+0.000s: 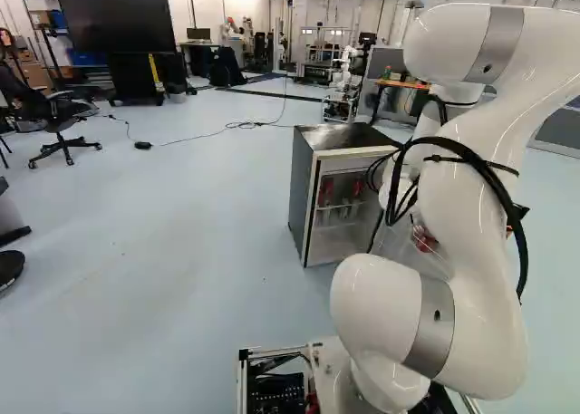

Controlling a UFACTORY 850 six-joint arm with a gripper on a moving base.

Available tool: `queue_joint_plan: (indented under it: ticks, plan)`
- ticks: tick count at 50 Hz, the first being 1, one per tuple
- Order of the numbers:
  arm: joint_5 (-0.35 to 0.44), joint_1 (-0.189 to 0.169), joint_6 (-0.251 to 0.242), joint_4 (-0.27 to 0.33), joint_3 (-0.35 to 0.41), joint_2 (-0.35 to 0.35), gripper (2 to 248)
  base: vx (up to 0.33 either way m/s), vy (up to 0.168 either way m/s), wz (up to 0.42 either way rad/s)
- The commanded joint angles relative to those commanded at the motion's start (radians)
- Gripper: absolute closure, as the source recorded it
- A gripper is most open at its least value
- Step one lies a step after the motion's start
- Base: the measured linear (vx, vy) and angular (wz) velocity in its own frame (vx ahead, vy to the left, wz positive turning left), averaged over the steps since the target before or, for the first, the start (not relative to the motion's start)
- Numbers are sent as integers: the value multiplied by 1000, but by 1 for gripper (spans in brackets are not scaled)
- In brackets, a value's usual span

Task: Grab a drink from the fridge

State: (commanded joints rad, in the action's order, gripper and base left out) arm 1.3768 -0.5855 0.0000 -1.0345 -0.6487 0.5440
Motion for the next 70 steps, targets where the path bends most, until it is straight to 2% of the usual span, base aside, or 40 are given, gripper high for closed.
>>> queue_joint_plan:
  ticks: [51,70]
  plan:
    - [0,99,0,538,325,-225,3,0,0,0]
    - [0,105,0,736,340,-231,3,0,0,0]
